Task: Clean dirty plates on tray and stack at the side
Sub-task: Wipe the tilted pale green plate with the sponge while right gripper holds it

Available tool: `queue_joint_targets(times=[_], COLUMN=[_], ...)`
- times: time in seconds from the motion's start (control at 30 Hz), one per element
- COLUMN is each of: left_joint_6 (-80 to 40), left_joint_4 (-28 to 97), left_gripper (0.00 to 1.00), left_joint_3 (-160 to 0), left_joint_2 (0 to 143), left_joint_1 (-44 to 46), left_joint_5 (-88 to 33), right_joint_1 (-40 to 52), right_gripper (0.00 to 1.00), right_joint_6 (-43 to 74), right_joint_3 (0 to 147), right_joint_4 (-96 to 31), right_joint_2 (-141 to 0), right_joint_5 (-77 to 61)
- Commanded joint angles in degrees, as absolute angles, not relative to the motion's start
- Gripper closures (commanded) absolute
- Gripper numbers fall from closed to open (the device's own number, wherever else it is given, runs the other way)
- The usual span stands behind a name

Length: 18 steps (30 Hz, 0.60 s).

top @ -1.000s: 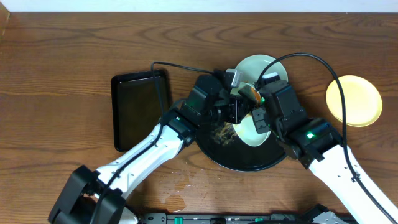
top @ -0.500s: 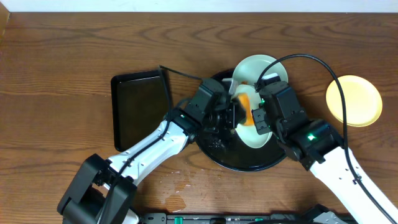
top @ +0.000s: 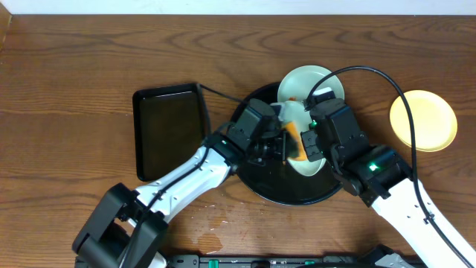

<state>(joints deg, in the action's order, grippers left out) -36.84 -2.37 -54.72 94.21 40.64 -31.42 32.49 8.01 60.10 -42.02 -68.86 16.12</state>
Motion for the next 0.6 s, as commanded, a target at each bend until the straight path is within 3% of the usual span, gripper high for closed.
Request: queue_joint_targets(times=[0.0, 0.57], left_joint_6=[-38.59, -36.29], left_joint_4=[-9.45, -23.49], left_gripper=[0.93, 0.92], left_joint_3=[-55.70, -55.70], left_joint_2=[94.32, 91.59], left_joint_1=[42.83, 32.38], left_joint_5=[-42.41, -41.36], right_joint_1=[33.36, 33.36], right_gripper=[0.99, 0.99], right_joint_6=[8.93, 8.49], right_joint_3=[61.63, 61.63], right_joint_4=[-40.99, -41.17], right_joint_2=[-67.59, -67.61], right_joint_5=[10.52, 10.48])
